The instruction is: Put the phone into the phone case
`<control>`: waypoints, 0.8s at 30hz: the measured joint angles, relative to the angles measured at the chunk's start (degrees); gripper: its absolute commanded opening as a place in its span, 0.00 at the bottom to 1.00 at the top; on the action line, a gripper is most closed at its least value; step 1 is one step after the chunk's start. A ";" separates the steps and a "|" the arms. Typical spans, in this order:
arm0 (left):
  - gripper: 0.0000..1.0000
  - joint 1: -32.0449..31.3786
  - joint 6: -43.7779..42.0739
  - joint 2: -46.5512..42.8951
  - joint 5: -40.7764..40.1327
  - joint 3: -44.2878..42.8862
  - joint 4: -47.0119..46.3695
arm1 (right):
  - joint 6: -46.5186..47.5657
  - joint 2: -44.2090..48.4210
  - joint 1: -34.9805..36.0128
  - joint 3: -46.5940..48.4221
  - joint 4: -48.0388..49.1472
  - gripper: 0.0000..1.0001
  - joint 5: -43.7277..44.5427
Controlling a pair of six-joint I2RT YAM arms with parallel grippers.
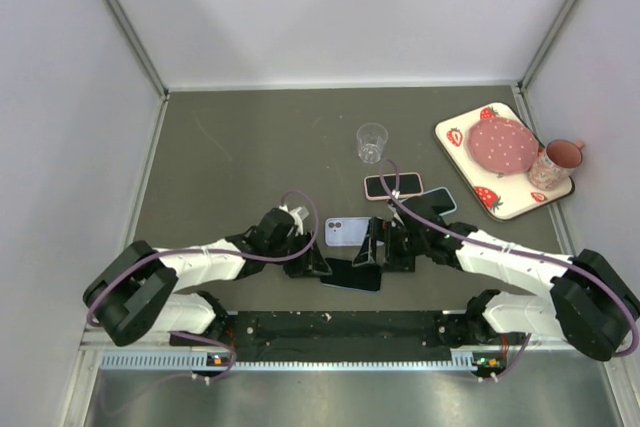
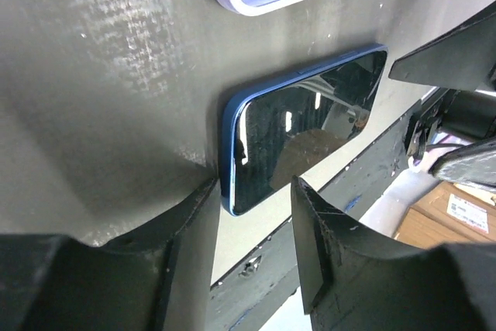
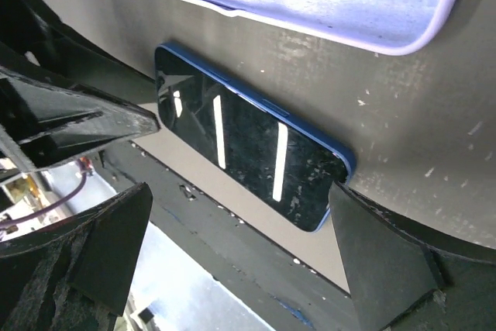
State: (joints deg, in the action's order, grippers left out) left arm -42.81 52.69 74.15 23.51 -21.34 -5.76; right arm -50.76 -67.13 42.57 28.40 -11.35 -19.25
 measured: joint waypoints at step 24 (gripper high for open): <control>0.46 0.09 0.22 4.00 -2.25 -2.05 -3.96 | 3.93 -0.11 -0.17 0.00 -6.29 0.50 4.57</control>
State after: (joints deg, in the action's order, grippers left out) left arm -42.72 52.90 78.15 21.26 -23.40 -9.72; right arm -46.83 -67.24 42.39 28.40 -17.65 -14.68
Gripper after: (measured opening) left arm 0.473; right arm 0.692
